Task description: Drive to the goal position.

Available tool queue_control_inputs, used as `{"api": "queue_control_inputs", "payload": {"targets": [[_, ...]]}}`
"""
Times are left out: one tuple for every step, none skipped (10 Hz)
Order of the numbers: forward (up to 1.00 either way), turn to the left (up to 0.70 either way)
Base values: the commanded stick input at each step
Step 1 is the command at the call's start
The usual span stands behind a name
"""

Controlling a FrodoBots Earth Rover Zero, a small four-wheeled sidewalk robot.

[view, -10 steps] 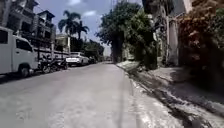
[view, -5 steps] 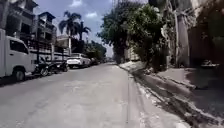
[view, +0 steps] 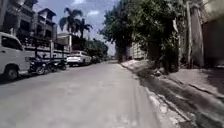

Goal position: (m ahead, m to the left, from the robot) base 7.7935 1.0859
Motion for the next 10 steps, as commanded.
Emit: {"api": "queue_control_inputs", "payload": {"targets": [[1.00,0.00],[1.00,0.00],[1.00,0.00],[1.00,0.00],[1.00,0.00],[1.00,0.00],[1.00,0.00],[1.00,0.00],[1.00,0.00],[1.00,0.00]]}}
